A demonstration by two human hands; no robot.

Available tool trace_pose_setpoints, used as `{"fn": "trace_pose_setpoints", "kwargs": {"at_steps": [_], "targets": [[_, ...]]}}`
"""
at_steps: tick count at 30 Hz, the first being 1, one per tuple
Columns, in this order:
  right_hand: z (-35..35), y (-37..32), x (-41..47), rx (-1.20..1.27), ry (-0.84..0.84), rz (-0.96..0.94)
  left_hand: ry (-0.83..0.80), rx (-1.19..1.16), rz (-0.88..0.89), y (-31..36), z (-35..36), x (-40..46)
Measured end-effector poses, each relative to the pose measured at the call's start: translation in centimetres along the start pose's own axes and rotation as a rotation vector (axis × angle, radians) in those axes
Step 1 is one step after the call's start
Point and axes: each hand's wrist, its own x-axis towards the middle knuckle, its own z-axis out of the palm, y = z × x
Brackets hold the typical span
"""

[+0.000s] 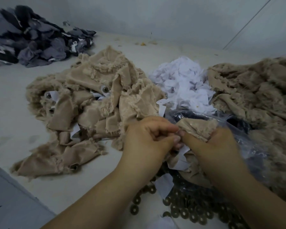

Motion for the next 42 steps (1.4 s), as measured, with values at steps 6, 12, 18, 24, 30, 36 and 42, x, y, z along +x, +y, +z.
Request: {"fn": "trace_pose_setpoints", "kwargs": {"at_steps": [6, 12, 18, 24, 30, 36, 42], "targets": [[0.1, 0.5, 0.3, -0.014, 0.031, 0.034, 0.088, 0.084, 0.051, -1.4, 0.6, 0.0], [0.4, 0.3, 0.1, -0.028, 0.034, -0.001, 0.091, 0.036, 0.102, -2.0, 0.3, -0.2], [0.6, 0.4, 0.1, -0.033, 0.045, 0.001, 0.125, 0.155, 0.152, -2.5, 0.3, 0.1], [0.5, 0.8, 0.4, 0.109, 0.026, 0.072, 0.099, 0.497, 0.498, -3.2, 0.4, 0.2], [0.4, 1.1, 0.6, 0.183, -0.011, 0.139, 0.107, 0.579, 0.602, -3.6, 0.5, 0.3], [0.7, 0.5, 0.2, 0.177, -0.048, 0.092, 0.122, 0.565, 0.625, -3.6, 0.5, 0.1], [0.8, 0.3, 0.2, 0.101, -0.082, 0.071, 0.087, 0.451, 0.558, -3.6, 0.5, 0.2]]}}
